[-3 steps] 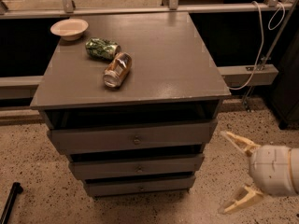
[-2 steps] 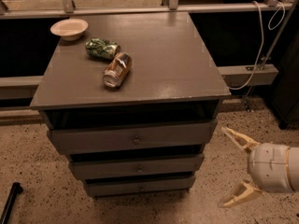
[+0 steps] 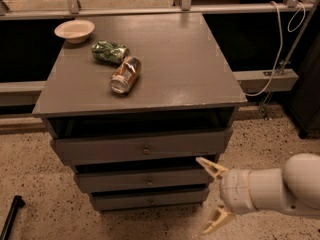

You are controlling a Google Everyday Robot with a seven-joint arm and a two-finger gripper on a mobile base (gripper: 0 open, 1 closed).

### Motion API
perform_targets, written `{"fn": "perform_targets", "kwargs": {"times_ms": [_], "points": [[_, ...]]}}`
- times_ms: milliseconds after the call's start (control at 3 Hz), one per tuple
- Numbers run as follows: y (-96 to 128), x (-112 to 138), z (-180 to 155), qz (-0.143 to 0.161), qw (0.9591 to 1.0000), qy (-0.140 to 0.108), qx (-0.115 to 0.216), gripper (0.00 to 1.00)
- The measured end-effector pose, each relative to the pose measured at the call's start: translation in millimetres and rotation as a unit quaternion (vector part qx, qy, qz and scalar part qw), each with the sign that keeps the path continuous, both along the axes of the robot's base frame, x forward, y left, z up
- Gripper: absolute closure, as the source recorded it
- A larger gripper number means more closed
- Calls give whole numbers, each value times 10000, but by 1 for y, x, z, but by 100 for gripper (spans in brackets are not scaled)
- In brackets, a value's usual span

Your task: Open middle drawer

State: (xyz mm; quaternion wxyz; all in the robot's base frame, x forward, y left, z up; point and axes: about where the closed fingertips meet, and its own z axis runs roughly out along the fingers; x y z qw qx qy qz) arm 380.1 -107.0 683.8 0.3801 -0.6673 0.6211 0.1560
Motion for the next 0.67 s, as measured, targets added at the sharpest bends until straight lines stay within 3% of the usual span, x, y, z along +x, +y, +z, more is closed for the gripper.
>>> {"fn": "perform_targets", "kwargs": {"times_ms": [333, 667], "points": [[14, -2, -84, 227, 9997, -91, 71, 0], [15, 2, -101, 143, 9998, -76, 120, 0]]}}
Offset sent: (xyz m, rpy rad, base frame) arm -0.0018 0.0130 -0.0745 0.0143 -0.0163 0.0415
